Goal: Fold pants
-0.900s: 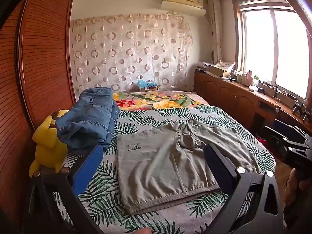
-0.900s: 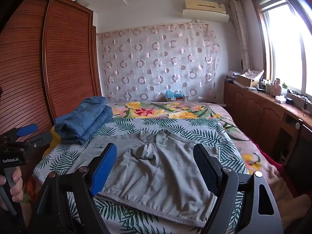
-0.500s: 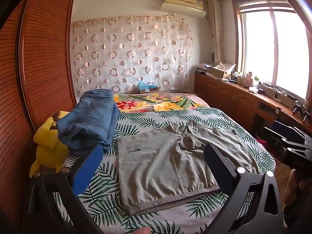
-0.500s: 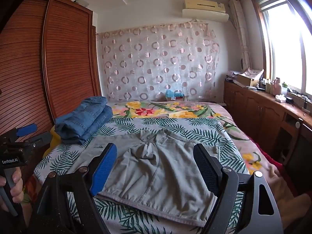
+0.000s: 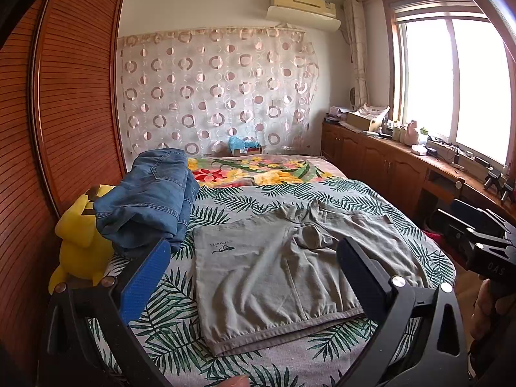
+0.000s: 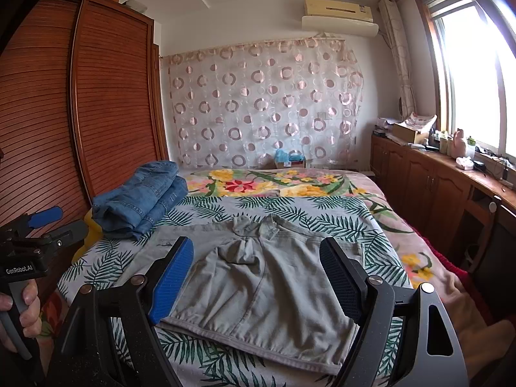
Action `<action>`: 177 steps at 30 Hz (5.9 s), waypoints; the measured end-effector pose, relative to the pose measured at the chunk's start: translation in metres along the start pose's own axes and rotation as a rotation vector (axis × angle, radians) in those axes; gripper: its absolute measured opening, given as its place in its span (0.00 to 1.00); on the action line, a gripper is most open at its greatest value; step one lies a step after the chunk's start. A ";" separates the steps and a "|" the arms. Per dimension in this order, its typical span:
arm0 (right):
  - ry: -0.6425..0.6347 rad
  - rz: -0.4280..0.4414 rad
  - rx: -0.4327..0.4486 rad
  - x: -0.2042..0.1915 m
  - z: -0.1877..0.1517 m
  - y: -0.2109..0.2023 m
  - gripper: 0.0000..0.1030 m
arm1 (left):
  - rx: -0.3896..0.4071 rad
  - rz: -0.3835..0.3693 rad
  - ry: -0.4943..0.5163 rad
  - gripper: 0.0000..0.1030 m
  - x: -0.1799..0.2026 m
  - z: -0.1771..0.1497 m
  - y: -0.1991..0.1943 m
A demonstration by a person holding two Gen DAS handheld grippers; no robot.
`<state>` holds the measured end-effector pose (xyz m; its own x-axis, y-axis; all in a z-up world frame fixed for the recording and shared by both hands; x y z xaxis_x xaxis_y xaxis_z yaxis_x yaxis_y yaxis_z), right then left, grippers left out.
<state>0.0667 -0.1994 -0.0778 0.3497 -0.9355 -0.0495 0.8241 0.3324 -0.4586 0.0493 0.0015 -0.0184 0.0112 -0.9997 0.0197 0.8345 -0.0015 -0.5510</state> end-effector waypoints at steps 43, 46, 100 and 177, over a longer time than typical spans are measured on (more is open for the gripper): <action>0.001 0.003 0.010 -0.001 0.001 -0.001 0.80 | 0.015 0.005 0.003 1.00 0.001 0.004 -0.004; 0.002 0.005 0.011 -0.001 0.001 -0.001 0.80 | 0.017 0.006 0.004 1.00 0.001 0.005 -0.005; 0.027 -0.110 -0.174 0.028 -0.012 0.032 0.80 | -0.203 -0.002 0.000 1.00 -0.025 -0.048 0.067; 0.052 -0.083 -0.240 0.040 -0.002 0.034 0.80 | -0.147 -0.471 0.192 0.06 0.112 0.032 0.058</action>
<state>0.1085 -0.2260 -0.0970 0.2564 -0.9655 -0.0459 0.7179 0.2220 -0.6598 0.1163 -0.1101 -0.0214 -0.4594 -0.8759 0.1474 0.6387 -0.4411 -0.6304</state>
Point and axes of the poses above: each gripper's, at about its wrist camera, not at the fingertips, and y roughly the way its jaws point, x to its right, z to its top, the point moved 6 cm from there along y, roughly the way its jaws point, and after that the axes turned 9 degrees about -x, right-handed, at the moved point
